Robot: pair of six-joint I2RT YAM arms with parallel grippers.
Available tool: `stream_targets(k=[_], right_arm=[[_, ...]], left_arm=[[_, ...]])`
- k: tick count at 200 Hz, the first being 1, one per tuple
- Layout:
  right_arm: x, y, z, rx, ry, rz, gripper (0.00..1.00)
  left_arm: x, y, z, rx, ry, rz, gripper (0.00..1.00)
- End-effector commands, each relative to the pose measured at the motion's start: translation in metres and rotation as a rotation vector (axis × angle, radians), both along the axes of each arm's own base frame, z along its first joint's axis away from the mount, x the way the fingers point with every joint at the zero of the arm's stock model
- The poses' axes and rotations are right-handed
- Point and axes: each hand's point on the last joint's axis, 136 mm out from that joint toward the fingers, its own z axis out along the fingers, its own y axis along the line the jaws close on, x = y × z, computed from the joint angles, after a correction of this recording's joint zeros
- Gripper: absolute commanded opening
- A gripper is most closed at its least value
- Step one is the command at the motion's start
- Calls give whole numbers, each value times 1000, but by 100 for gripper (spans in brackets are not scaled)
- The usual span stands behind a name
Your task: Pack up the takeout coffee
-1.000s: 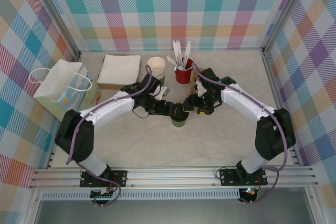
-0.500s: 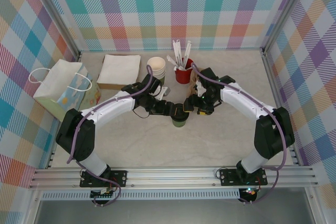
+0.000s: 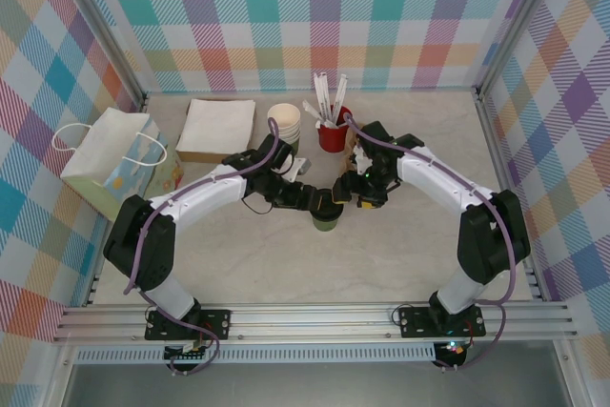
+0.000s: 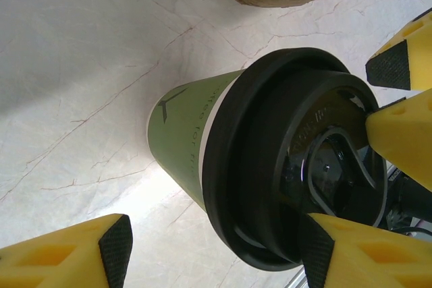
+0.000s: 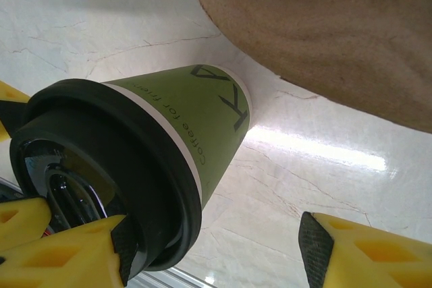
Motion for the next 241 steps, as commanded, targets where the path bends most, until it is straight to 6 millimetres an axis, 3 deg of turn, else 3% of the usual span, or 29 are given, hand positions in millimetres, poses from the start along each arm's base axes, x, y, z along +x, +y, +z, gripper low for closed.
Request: stream_targets(k=[1,82,137,189,211,241], right_arm=[[-30,-28,-35,-175,139,34,66],[-32,-34,-36,-208,151,49,65],[1,3,9,-14,10,24,66],[14,13,43,99,-90,-14,78],[8,17,45,162,-84,-29,86],[-5,25,31,226,-3,-51,91]], left_arm=[[-30,43,-66,244,152,6,67],[-36,47,-72,248,165,20,66],[3,18,-6,123,46,40,73],[26,9,37,24,23,75,81],[32,15,51,-8,-9,113,81],[43,32,68,-35,-65,197,80]])
